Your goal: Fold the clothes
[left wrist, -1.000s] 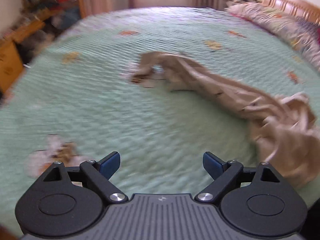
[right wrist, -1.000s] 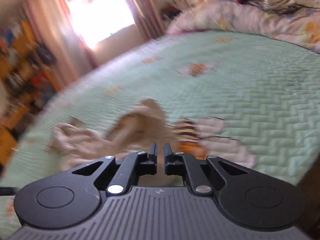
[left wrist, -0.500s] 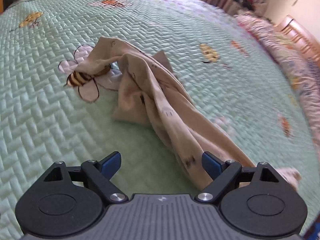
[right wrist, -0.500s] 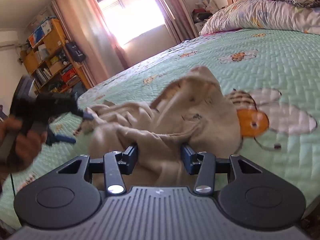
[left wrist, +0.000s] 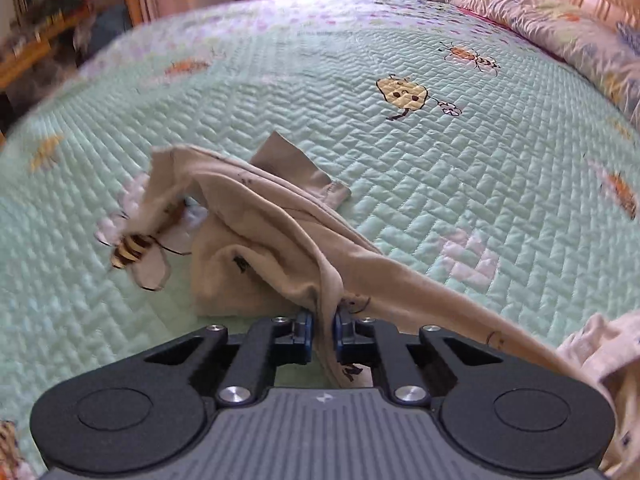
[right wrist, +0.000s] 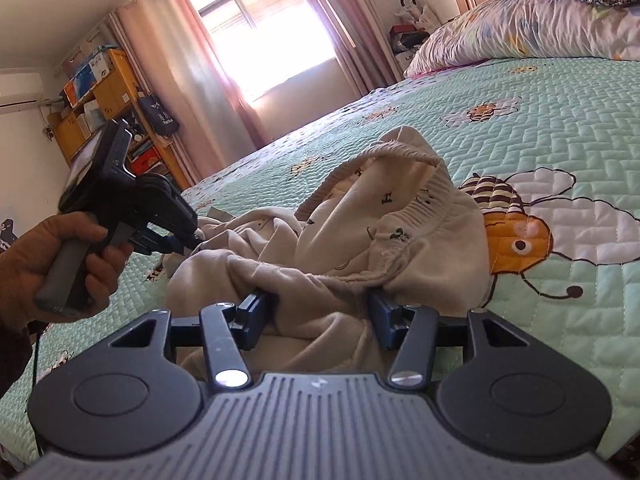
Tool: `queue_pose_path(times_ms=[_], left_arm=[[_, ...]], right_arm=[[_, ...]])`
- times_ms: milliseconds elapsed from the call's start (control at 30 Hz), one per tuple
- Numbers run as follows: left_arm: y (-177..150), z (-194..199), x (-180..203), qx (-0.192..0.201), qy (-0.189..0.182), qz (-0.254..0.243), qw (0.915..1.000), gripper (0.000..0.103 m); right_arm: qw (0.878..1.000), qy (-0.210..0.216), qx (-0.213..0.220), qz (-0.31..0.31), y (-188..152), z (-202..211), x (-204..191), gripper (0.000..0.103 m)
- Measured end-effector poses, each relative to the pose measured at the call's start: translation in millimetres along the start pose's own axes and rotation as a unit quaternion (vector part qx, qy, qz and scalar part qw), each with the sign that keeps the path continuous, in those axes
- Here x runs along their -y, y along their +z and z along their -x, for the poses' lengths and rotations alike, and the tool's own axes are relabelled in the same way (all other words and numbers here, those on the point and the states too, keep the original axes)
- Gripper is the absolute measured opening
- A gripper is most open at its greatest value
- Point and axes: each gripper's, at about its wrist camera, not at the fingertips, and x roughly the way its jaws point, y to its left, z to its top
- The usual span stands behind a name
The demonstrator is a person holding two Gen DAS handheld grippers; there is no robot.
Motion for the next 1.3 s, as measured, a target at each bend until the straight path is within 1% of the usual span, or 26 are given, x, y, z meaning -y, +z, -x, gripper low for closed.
queue_pose_path(times_ms=[367, 533, 867, 1100, 1233, 1300], left_arm=[[-32, 73, -15, 0.034, 0.039, 0.004, 0.9987, 0.01], [-45, 97, -13, 0.052, 0.043, 0.004, 0.9977, 0.01], [-78, 150, -19, 0.07, 0.057, 0.008, 0.9959, 0.01], [-101, 188, -28, 0.089, 0.067, 0.002, 0.9938, 0.01], [-108, 200, -33, 0.094, 0.075, 0.006, 0.9928, 0.01], [-111, 202, -36, 0.094, 0.079, 0.005, 0.9925, 0.01]], right_arm=[[1.0, 0.004, 0.008, -0.011, 1, -1, 3, 0.056], [1.0, 0.006, 0.009, -0.015, 1, 1, 3, 0.056], [1.0, 0.006, 0.011, -0.013, 0, 5, 1, 0.057], [1.0, 0.007, 0.013, -0.002, 0, 12, -2, 0.062], [1.0, 0.006, 0.014, 0.009, 0, 15, -6, 0.066], [1.0, 0.004, 0.015, 0.017, -1, 16, -8, 0.066]])
